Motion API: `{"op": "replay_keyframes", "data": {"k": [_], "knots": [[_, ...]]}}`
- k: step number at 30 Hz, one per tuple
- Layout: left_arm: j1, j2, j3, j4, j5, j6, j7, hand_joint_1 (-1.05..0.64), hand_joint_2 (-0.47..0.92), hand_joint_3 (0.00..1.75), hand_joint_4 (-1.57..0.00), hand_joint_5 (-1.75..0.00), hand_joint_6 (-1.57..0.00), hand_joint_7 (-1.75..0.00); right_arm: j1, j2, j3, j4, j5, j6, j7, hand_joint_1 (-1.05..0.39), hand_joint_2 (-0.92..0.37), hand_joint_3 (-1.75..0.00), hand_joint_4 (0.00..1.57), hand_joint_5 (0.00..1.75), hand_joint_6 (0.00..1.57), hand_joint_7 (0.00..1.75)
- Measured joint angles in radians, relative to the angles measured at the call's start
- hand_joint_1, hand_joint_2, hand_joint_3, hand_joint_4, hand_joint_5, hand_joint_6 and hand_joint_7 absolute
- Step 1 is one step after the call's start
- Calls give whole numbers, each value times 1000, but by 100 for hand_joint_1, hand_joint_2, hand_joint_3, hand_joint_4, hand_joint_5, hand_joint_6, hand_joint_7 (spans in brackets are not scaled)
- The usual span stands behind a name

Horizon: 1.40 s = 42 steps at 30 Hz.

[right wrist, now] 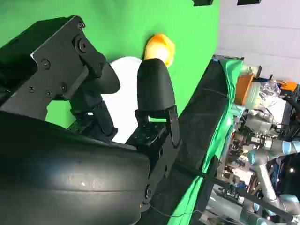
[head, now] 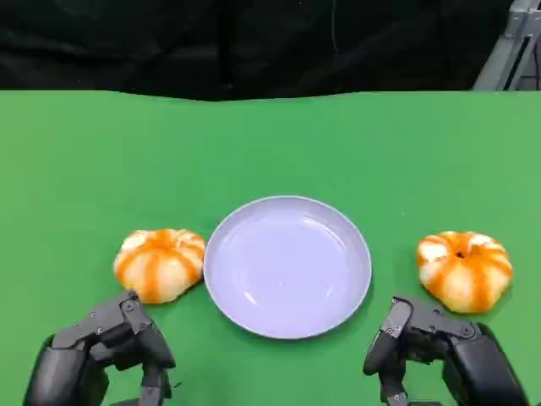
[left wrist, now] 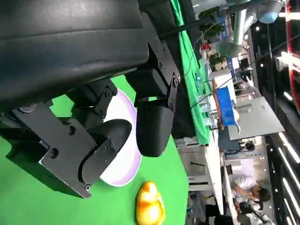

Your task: Grasp the bread from the table and place it into the plate.

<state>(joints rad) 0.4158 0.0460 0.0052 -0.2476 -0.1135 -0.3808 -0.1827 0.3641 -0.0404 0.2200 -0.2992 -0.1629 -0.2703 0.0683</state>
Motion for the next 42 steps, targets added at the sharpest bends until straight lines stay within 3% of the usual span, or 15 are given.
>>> {"op": "replay_keyframes", "data": {"k": [17, 21, 25, 27, 34, 42], "knots": [[-2, 0, 0, 0, -2, 0, 0, -2, 37, 144, -84, -167, -77, -150, -2, 0, 0, 0, -2, 0, 3, 8, -33, -139, 89, 162, 78, 140], [-9, 15, 3, 1, 24, 25, 0, -9, 48, 110, -68, -132, -73, -105, -2, 0, 1, 0, -5, 0, 3, 8, -33, -140, 89, 162, 78, 140], [-34, 53, 5, -39, 137, 134, 17, -25, 80, 41, -49, -94, -59, -52, -2, 0, 5, 0, -3, 0, 3, 10, -33, -141, 88, 163, 78, 141], [-60, 78, 6, -76, 220, 197, 29, -33, 90, 21, -40, -86, -51, -37, -3, 1, 9, 0, -3, 0, 3, 9, -33, -141, 89, 163, 78, 141], [-148, 156, -25, -161, 538, 398, 43, -51, 92, 14, -20, -76, -30, -19, -5, 2, 14, 3, 0, 0, 2, 10, -35, -138, 88, 165, 78, 141], [-277, 237, -103, -140, 820, 490, 45, -55, 92, 15, -14, -72, -30, -14, 3, 2, 23, 1, 4, 0, 3, 9, -36, -137, 89, 165, 78, 141]]}}
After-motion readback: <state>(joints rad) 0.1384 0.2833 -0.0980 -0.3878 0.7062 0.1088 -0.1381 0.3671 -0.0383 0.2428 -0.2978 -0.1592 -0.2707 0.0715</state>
